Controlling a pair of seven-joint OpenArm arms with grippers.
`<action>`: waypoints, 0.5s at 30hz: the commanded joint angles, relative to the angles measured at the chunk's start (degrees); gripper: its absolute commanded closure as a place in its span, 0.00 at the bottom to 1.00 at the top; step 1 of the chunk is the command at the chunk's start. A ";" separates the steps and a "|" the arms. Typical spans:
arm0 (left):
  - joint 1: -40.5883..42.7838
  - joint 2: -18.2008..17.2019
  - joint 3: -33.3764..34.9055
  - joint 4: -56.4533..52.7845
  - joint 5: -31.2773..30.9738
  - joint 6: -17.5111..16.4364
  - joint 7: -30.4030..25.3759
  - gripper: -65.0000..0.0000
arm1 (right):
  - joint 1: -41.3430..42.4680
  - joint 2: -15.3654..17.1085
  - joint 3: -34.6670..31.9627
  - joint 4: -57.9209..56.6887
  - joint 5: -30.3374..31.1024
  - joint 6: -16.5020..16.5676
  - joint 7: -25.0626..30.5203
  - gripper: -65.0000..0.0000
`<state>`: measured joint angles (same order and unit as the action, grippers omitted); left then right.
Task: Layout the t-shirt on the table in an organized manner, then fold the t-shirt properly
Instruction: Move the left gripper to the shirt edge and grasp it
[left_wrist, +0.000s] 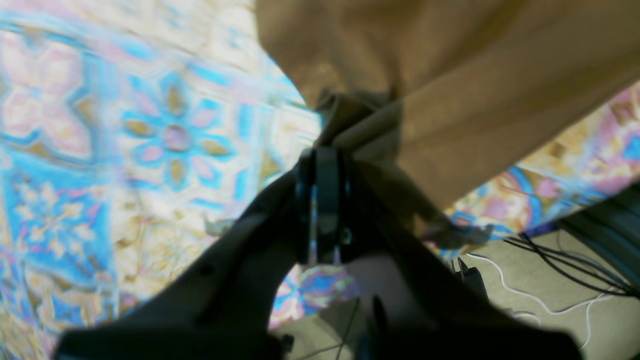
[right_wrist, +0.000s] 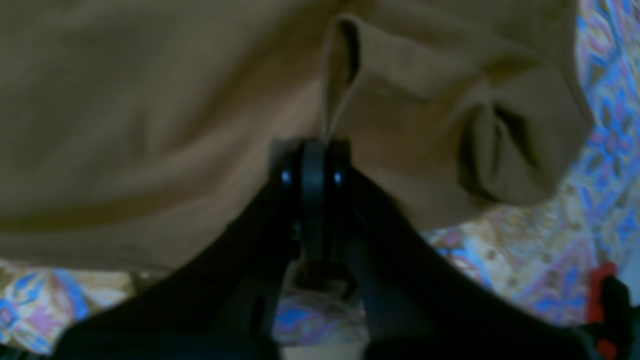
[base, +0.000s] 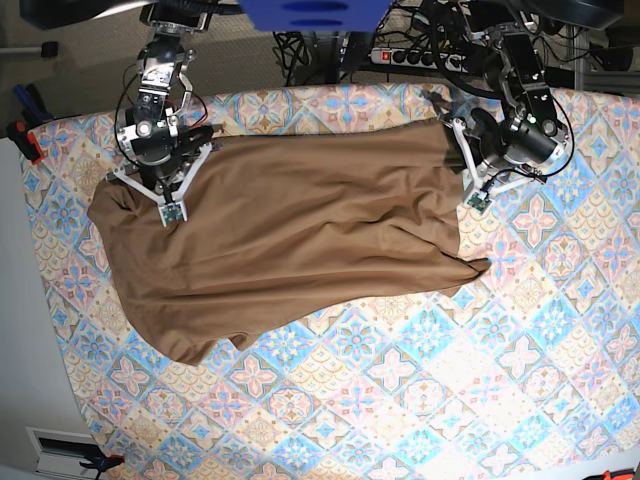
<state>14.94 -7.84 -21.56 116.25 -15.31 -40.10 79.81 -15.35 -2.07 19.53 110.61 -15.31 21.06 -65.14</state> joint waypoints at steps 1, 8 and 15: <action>-0.30 -1.18 -0.11 0.81 -0.38 0.10 0.19 1.00 | 0.10 0.18 0.03 1.70 -0.56 -0.09 0.22 1.00; -0.39 -2.85 -0.20 0.90 -0.38 0.10 0.19 1.00 | -0.16 0.09 1.26 2.23 -0.56 -0.18 0.31 1.00; -0.57 -3.72 -1.25 0.90 0.23 0.10 0.19 1.00 | 0.45 0.09 3.55 2.32 -0.21 -0.18 2.33 1.00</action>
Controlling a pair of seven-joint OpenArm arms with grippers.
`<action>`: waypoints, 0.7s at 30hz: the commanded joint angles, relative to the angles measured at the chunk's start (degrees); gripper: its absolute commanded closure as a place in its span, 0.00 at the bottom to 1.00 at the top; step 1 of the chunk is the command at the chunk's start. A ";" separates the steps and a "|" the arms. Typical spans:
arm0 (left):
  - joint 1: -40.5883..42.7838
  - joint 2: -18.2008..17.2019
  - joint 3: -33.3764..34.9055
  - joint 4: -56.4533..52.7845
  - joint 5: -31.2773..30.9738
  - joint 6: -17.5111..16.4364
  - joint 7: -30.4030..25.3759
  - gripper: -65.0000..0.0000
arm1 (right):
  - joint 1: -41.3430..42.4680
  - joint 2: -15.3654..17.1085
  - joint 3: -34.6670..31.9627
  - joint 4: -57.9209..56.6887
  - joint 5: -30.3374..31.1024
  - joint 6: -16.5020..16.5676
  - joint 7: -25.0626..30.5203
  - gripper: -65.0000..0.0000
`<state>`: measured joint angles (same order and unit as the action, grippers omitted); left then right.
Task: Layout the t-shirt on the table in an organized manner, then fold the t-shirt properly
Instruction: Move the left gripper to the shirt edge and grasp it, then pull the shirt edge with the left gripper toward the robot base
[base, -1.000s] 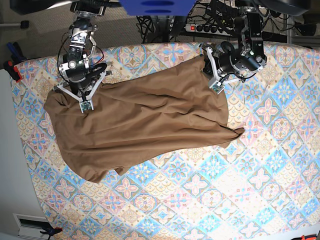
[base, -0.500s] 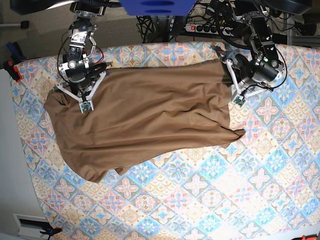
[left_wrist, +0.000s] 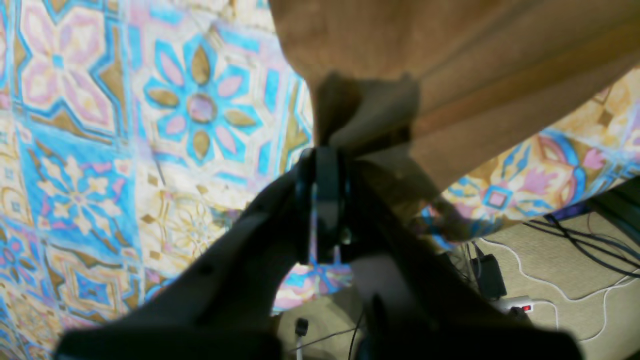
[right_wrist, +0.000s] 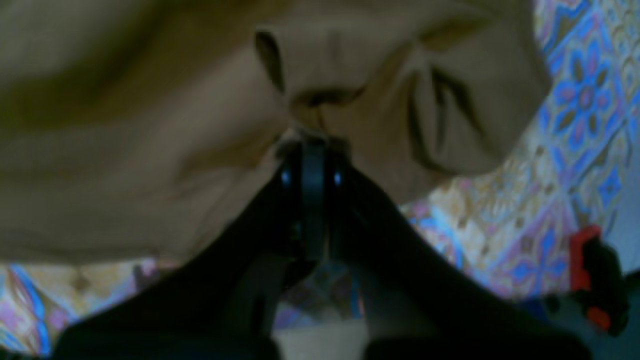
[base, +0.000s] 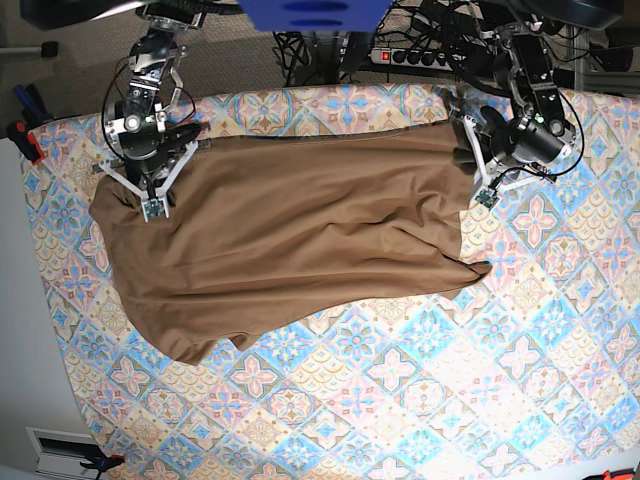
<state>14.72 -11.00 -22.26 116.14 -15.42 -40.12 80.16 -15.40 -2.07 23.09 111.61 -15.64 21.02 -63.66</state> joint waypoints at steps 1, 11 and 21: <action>-0.52 -0.47 -1.26 1.01 0.87 0.12 -0.16 1.00 | 0.41 0.09 0.34 1.31 0.12 -0.14 1.72 1.00; -9.67 -0.47 -1.78 1.09 5.97 0.12 -0.16 1.00 | 3.66 -2.55 4.12 1.13 -0.05 -0.14 2.78 1.00; -10.90 -0.38 -1.61 1.09 9.57 0.12 -0.16 1.00 | 6.30 -3.60 6.75 0.96 -0.05 0.04 2.78 1.00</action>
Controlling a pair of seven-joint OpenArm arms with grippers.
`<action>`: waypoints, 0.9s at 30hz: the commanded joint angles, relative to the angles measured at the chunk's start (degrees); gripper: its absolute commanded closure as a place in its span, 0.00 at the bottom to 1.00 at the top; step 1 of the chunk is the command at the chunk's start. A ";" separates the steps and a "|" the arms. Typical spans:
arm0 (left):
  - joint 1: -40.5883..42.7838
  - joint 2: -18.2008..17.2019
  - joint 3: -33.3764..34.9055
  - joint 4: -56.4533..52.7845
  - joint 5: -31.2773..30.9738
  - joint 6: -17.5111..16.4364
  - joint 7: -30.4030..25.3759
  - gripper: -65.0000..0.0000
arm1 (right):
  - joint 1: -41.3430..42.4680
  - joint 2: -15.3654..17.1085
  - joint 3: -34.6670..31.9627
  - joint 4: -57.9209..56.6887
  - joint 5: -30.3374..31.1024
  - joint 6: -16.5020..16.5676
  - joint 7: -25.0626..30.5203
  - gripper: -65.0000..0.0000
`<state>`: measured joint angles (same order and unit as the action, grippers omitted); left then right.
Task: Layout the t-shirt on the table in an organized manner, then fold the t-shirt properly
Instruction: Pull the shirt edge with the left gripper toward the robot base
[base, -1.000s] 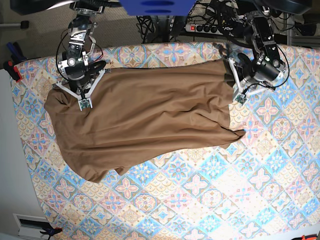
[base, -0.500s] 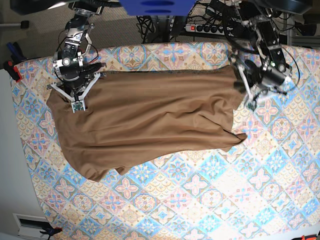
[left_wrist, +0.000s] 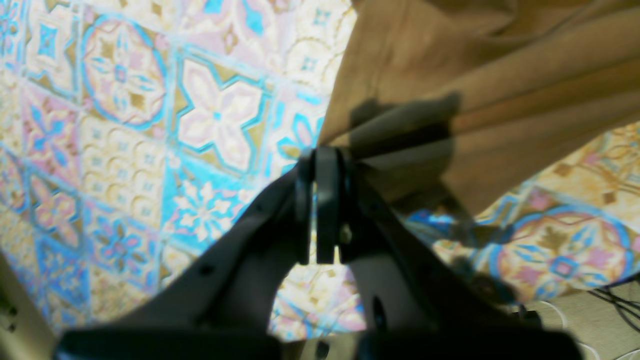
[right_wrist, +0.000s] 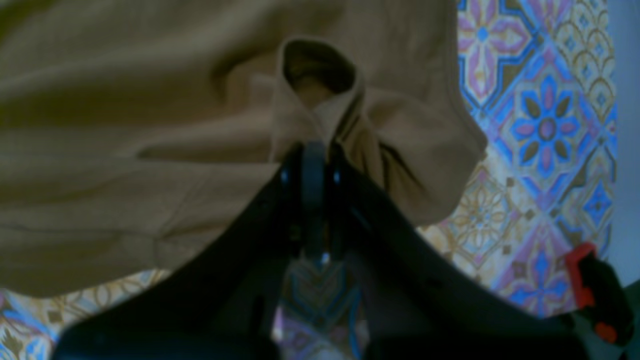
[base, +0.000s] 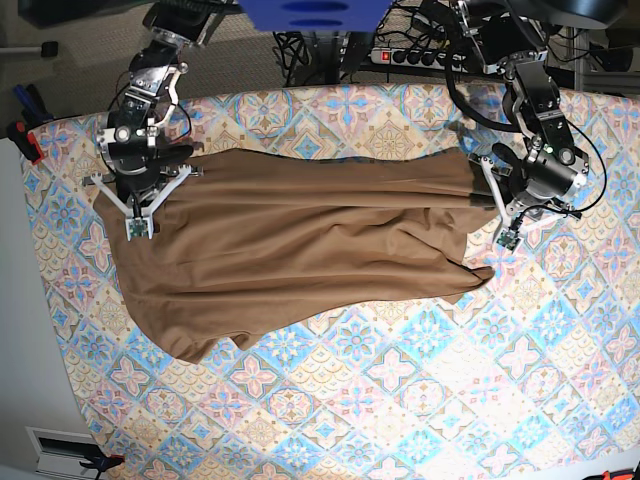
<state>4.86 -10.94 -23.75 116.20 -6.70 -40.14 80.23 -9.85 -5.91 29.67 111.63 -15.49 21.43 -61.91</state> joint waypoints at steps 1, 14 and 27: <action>-1.83 -0.36 0.06 0.94 2.44 0.14 -0.23 1.00 | 0.92 0.24 0.09 0.85 -0.21 -0.38 1.03 1.00; -7.28 -0.36 9.46 0.76 6.57 0.14 -0.23 1.00 | 8.66 0.33 0.00 -0.12 -0.29 -0.29 0.50 1.00; -9.21 1.31 12.98 0.76 9.29 0.14 -0.23 1.00 | 9.80 0.33 -0.09 -0.56 -0.21 -0.29 0.50 1.00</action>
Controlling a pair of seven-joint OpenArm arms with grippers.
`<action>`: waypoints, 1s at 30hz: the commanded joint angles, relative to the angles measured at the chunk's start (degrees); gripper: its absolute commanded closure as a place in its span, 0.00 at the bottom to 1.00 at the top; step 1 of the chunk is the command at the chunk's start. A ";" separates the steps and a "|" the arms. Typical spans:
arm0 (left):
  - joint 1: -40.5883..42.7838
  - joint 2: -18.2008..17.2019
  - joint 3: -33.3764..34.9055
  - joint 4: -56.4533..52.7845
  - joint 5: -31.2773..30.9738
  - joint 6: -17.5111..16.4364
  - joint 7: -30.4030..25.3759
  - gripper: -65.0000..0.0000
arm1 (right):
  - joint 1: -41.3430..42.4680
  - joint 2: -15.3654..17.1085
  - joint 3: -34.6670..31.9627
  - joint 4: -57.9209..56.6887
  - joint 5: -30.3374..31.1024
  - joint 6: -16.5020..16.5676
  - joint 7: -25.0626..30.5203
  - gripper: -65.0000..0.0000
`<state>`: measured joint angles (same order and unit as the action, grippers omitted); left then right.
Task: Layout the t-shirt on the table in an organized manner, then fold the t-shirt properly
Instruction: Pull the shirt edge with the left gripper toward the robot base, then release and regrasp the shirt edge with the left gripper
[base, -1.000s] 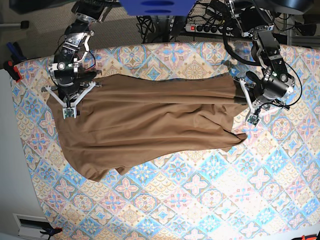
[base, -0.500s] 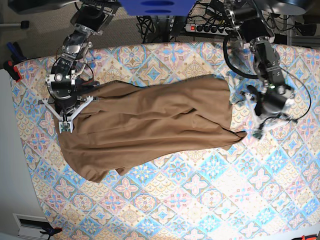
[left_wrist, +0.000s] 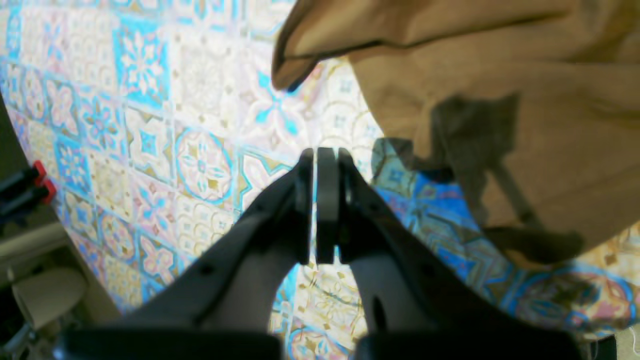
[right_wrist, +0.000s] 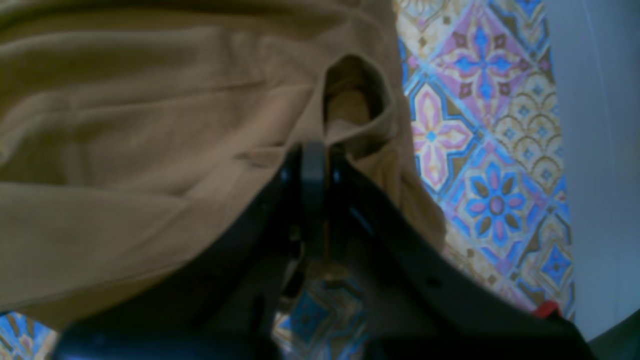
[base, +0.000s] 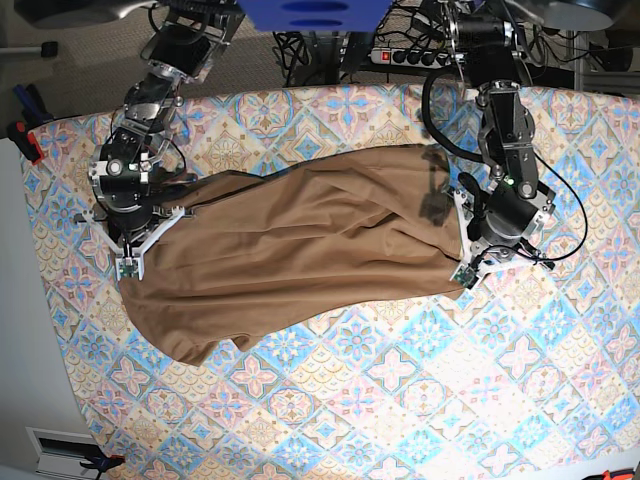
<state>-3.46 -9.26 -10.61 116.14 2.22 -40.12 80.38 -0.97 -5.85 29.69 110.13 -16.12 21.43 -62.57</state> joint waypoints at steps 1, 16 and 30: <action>-0.80 -0.37 -0.16 0.83 0.37 0.12 -0.38 1.00 | 0.93 0.26 -0.11 0.95 0.43 -0.29 1.16 1.00; 10.89 2.79 2.04 1.01 0.64 0.12 -0.38 0.73 | 0.75 0.35 -0.11 0.16 0.43 -0.29 1.16 1.00; 16.96 7.01 -7.28 1.01 -3.76 0.12 -0.38 0.73 | 0.66 0.35 -0.11 0.16 0.34 -0.20 1.16 1.00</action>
<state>14.39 -2.57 -18.15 116.14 -0.10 -40.10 80.55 -1.10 -5.74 29.63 109.32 -16.10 21.45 -62.67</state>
